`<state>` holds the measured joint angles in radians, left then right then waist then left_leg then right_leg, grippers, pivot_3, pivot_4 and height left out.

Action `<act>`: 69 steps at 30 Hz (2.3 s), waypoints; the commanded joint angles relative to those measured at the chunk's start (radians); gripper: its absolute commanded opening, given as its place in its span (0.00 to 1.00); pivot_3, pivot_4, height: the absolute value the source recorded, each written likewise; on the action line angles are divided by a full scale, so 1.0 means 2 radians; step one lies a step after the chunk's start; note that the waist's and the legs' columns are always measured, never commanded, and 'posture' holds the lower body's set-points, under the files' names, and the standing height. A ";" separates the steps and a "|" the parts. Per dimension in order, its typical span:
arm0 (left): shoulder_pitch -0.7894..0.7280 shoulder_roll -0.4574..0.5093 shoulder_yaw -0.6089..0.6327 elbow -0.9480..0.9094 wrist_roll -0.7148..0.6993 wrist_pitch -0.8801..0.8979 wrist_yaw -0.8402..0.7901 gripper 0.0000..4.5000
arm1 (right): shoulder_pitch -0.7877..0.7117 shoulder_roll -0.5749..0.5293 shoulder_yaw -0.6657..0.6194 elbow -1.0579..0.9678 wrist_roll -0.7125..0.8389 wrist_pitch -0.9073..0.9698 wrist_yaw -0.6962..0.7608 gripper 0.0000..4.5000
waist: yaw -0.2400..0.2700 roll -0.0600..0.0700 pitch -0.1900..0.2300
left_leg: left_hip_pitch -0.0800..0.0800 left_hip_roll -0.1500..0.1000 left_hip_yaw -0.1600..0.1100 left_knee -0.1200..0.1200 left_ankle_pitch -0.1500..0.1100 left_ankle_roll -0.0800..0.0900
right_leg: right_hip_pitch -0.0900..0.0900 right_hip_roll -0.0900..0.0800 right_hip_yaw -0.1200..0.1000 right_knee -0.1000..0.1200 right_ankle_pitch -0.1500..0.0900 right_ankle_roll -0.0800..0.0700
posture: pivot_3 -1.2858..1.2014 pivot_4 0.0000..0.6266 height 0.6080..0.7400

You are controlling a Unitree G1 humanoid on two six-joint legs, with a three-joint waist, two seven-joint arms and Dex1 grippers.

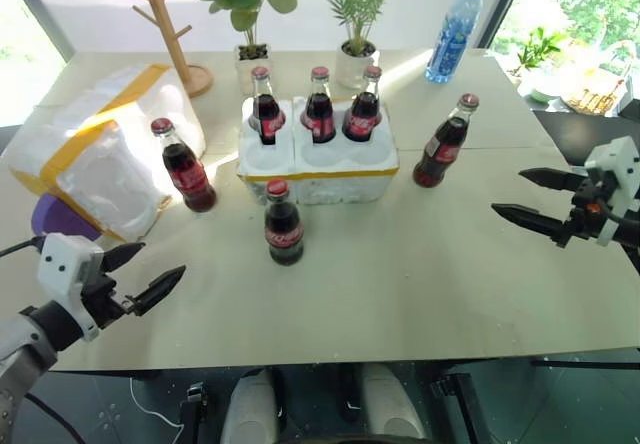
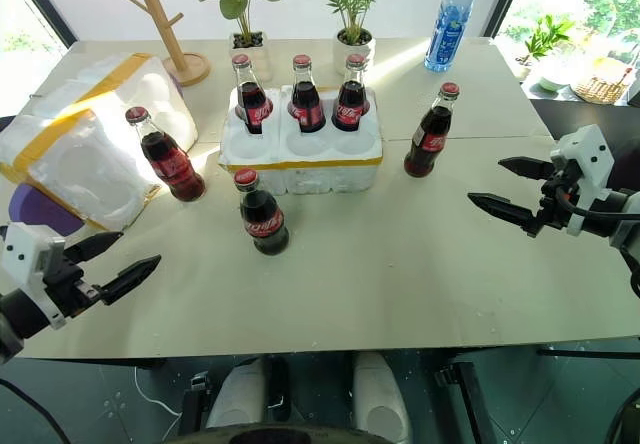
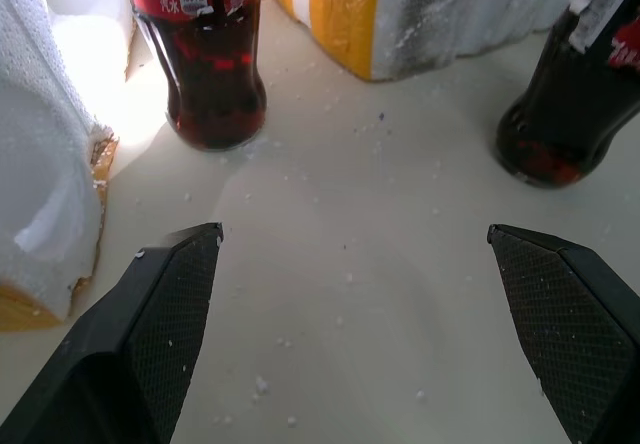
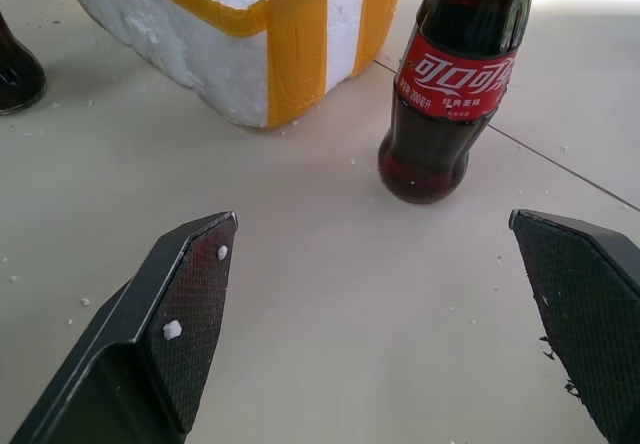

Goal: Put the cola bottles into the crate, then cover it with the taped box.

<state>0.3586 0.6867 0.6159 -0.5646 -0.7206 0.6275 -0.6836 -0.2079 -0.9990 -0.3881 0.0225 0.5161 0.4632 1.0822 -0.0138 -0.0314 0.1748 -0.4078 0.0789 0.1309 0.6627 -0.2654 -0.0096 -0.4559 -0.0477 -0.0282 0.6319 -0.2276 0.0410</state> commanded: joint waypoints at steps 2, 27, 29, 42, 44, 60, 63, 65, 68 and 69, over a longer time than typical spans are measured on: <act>0.003 0.005 0.013 -0.015 -0.001 -0.010 -0.001 0.99 | -0.002 0.000 -0.014 -0.011 0.005 -0.008 0.000 1.00 | 0.000 0.000 0.000 | 0.000 0.000 0.000 0.000 0.000 0.000 | 0.000 0.000 0.000 0.000 0.000 0.000 | 0.52 0.24 1.00; -0.191 -0.049 -0.078 0.053 0.062 -0.023 0.146 0.99 | 0.016 -0.035 -0.085 -0.168 0.200 0.174 0.038 1.00 | 0.003 0.000 0.000 | 0.002 0.000 -0.001 0.001 0.000 0.000 | 0.004 0.001 0.000 0.000 0.000 0.000 | 0.52 0.24 1.00; -0.223 -0.053 -0.102 0.081 0.084 -0.035 0.152 0.99 | 0.011 -0.037 -0.085 -0.195 0.232 0.197 0.031 1.00 | 0.003 0.000 0.000 | 0.003 0.000 -0.001 0.001 0.000 0.000 | 0.005 0.001 -0.001 0.000 0.000 0.000 | 0.52 0.24 1.00; -0.328 -0.068 -0.181 0.211 0.162 -0.096 0.135 0.99 | -0.022 -0.026 -0.054 -0.244 0.287 0.219 -0.018 1.00 | 0.002 0.000 0.000 | 0.003 0.000 -0.001 0.001 0.000 0.000 | 0.006 0.001 -0.001 0.000 0.001 0.002 | 0.52 0.24 1.00; -0.342 -0.072 -0.185 0.226 0.167 -0.099 0.135 0.99 | -0.025 -0.024 -0.049 -0.248 0.288 0.218 -0.022 1.00 | 0.002 0.000 0.000 | 0.003 0.000 -0.001 0.001 0.000 0.000 | 0.006 0.001 -0.001 0.000 0.001 0.002 | 0.52 0.24 1.00; -0.381 -0.062 -0.200 0.261 0.173 -0.097 0.083 0.60 | -0.044 -0.018 -0.030 -0.256 0.308 0.215 -0.061 1.00 | 0.002 -0.001 0.000 | 0.003 0.000 -0.001 0.002 0.000 0.000 | 0.006 0.001 -0.001 0.000 0.001 0.002 | 0.52 0.24 1.00; -0.377 -0.037 -0.183 0.213 0.130 -0.066 0.042 0.60 | -0.039 -0.018 -0.032 -0.258 0.305 0.211 -0.065 1.00 | 0.001 -0.001 0.000 | 0.002 0.000 -0.001 0.001 0.000 0.000 | 0.005 0.001 -0.001 0.000 0.001 0.003 | 0.52 0.24 1.00; -0.384 -0.021 -0.171 0.180 0.084 -0.029 0.014 0.60 | -0.035 -0.017 -0.034 -0.261 0.303 0.209 -0.067 1.00 | 0.001 -0.001 0.000 | 0.002 0.000 -0.001 0.002 0.000 0.000 | 0.005 0.001 -0.001 0.000 0.001 0.003 | 0.52 0.24 1.00; -0.419 -0.001 -0.159 0.157 0.025 0.023 -0.006 0.60 | -0.025 -0.015 -0.038 -0.266 0.301 0.206 -0.071 1.00 | 0.005 -0.002 0.000 | 0.001 0.000 -0.002 0.002 0.000 0.000 | 0.005 0.001 -0.002 0.000 0.001 0.003 | 0.52 0.24 1.00; -0.440 0.002 -0.159 0.162 0.014 0.033 -0.007 0.60 | -0.021 -0.014 -0.040 -0.267 0.300 0.204 -0.073 1.00 | 0.007 -0.001 0.000 | 0.001 0.000 -0.002 0.002 0.000 0.000 | 0.005 0.001 -0.002 0.000 0.001 0.003 | 0.52 0.24 1.00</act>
<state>-0.4545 0.6706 0.2324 -0.1799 -0.6305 0.6880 -0.6866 -0.2501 -1.0324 -0.4339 -0.4874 1.1138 0.8925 0.9414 -0.0005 -0.0344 0.1750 -0.4058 0.0781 0.1271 0.6677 -0.2655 -0.0089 -0.4460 -0.0466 -0.0318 0.6319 -0.2245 0.0466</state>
